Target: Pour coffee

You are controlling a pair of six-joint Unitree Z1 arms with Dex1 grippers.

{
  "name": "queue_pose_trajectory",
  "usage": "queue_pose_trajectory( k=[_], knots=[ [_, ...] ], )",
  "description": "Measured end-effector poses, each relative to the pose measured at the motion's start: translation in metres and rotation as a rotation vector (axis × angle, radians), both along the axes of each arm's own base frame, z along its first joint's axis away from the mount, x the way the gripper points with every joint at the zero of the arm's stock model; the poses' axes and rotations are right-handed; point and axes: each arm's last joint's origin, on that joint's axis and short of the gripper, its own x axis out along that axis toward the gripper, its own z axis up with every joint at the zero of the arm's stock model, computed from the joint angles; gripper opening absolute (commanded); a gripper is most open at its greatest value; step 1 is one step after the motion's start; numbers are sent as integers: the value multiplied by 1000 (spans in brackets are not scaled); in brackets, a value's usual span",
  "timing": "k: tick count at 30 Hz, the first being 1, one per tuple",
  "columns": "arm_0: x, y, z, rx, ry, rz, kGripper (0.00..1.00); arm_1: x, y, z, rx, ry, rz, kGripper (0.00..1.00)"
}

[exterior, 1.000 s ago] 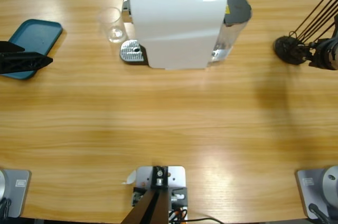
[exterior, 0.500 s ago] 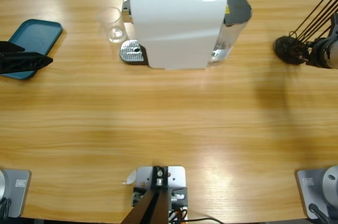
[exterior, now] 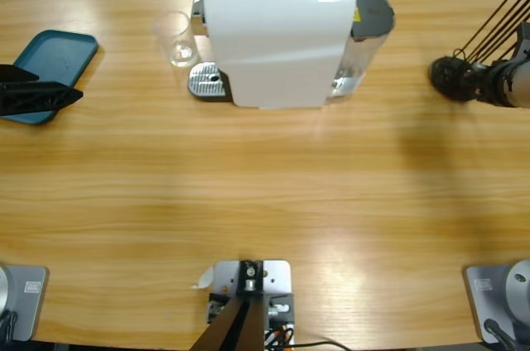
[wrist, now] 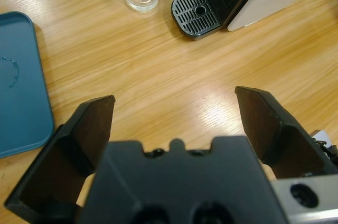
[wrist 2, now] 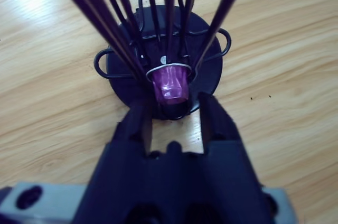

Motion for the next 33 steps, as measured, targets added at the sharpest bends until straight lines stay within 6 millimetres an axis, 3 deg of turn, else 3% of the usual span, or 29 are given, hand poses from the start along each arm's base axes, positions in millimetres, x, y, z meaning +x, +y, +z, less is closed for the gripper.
queue_pose_trajectory(
  k=[3,5,23,33],
  knots=[
    [0,0,0,0,0,0,991,-1,-1,-1,-6,2,-8,80],
    [0,0,0,0,0,0,991,-1,-1,-2,-7,4,-11,0],
    [-1,0,-1,-5,6,-8,991,-3,-2,-2,-15,2,-20,0],
    [0,-1,-1,-19,5,-18,991,-21,-5,30,-16,-55,4,23]
  ],
)
